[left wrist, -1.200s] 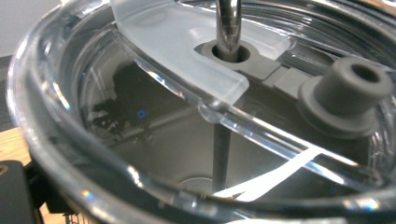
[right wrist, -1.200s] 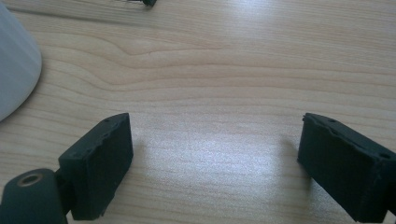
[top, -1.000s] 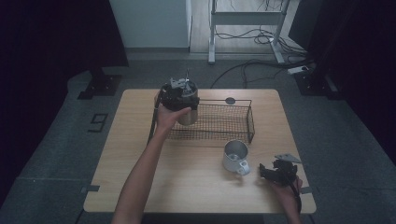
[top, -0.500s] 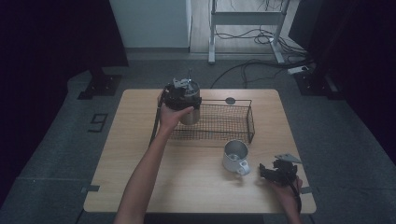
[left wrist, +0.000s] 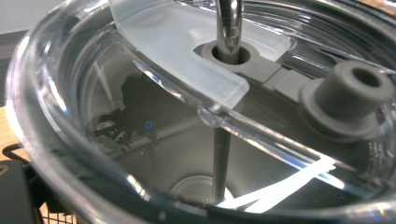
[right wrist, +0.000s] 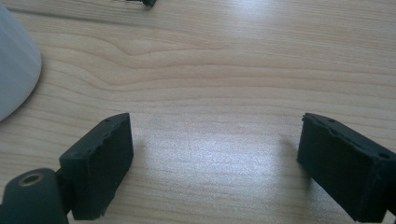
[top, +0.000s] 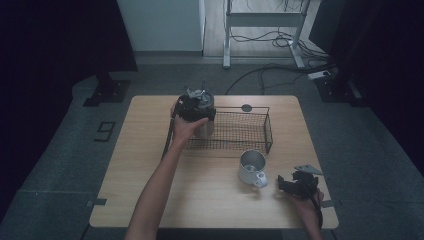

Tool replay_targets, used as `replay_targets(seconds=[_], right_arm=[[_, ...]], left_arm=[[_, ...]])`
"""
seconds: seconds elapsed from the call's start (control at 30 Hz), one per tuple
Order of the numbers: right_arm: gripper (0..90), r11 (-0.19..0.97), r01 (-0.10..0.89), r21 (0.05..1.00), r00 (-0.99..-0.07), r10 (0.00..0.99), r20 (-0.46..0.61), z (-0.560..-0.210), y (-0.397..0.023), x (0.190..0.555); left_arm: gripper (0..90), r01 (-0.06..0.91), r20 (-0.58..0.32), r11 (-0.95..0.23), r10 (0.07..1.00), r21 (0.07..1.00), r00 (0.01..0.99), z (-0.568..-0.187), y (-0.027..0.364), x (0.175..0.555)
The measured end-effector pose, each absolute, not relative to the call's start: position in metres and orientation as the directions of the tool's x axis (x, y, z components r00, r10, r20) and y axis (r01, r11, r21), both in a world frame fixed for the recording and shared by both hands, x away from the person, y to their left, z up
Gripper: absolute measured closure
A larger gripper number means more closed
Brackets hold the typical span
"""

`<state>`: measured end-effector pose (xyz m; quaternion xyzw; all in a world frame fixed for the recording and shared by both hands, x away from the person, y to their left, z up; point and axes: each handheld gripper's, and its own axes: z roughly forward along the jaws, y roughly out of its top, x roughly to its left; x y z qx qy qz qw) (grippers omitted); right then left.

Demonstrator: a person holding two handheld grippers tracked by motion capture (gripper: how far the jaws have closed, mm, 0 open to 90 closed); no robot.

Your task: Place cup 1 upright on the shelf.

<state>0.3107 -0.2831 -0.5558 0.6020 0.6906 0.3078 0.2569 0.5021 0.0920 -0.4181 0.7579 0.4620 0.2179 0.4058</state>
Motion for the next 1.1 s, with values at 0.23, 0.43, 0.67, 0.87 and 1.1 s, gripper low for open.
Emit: replay_targets(seconds=[0.23,0.43,0.67,0.87,1.1], right_arm=[[10.2,0.086,0.673,0.734,-0.143,0.990,0.015,-0.556,-0.283,0.311],[10.2,0.086,0.673,0.735,-0.144,0.990,0.015,-0.556,-0.283,0.311],[10.2,0.086,0.673,0.734,-0.144,0.990,0.015,-0.556,-0.283,0.311],[10.2,0.086,0.673,0.734,-0.143,0.990,0.015,-0.556,-0.283,0.311],[10.2,0.086,0.673,0.734,-0.143,0.990,0.015,-0.556,-0.283,0.311]], left_arm=[[3.9,0.535,-0.043,-0.244,0.883,0.809,0.468,-0.428,0.092,0.505],[3.9,0.550,-0.035,-0.253,0.888,0.796,0.458,-0.437,0.092,0.507],[3.9,0.558,-0.036,-0.251,0.891,0.791,0.452,-0.443,0.093,0.508],[3.9,0.562,-0.041,-0.244,0.894,0.790,0.446,-0.451,0.091,0.507],[3.8,0.563,-0.040,-0.242,0.896,0.790,0.442,-0.460,0.090,0.506]])
